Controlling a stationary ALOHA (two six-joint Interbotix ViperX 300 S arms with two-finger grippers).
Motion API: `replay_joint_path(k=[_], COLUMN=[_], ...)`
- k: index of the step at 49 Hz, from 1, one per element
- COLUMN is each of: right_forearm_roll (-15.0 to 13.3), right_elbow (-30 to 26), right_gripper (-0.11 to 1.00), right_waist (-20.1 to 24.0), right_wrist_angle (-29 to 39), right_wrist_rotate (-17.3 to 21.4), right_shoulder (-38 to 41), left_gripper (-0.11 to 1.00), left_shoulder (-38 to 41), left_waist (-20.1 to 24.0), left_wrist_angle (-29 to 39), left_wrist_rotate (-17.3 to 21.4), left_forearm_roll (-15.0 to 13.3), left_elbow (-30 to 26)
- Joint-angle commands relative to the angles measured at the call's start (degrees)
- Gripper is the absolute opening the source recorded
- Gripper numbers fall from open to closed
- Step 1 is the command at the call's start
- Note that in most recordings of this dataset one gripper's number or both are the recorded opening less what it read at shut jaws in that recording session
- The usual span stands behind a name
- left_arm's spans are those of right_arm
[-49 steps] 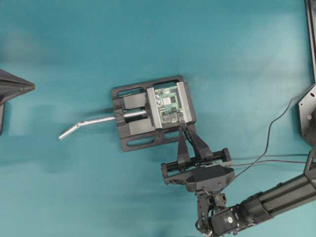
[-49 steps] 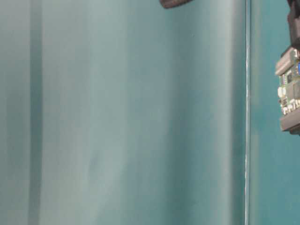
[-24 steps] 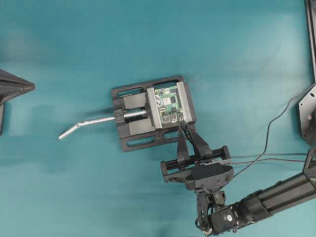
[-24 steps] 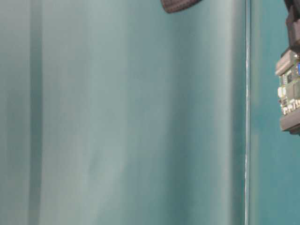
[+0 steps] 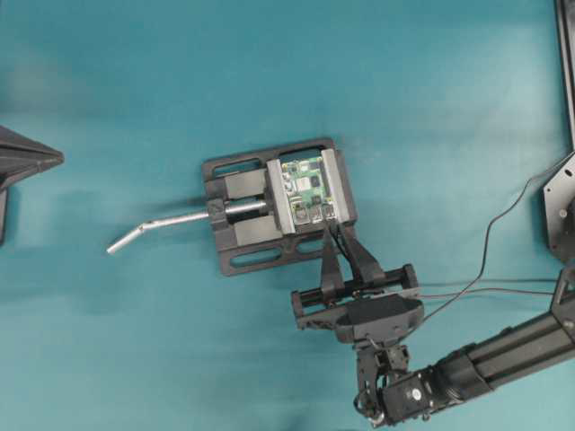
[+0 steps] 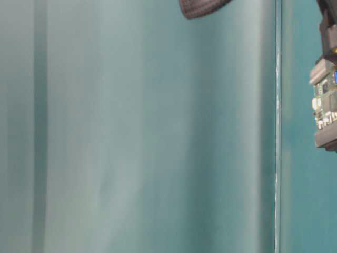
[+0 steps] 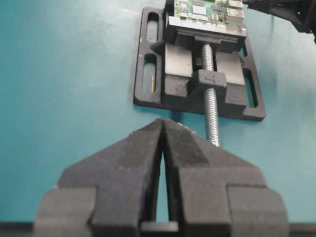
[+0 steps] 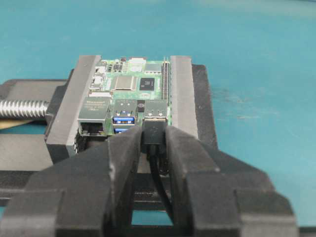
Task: Insert the USB into the fixed PCB.
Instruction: 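Push the plug forward into the black USB port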
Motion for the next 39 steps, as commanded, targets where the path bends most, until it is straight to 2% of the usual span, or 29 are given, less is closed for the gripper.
replay_joint_path(k=[1, 39], right_forearm_roll=[-1.14, -1.14], right_elbow=[-0.26, -0.53], right_gripper=[0.2, 0.2], right_waist=[-3.52, -2.02], right_wrist_angle=[-0.26, -0.35], right_wrist_rotate=[0.09, 0.18], right_shoulder=[-2.46, -2.55], left_gripper=[0.0, 0.0], left_shoulder=[0.53, 0.44], left_waist=[0.18, 0.18], left_wrist_angle=[-0.26, -0.26], left_wrist_rotate=[-0.35, -0.35], left_forearm_roll=[0.18, 0.18], left_elbow=[-1.41, -1.41])
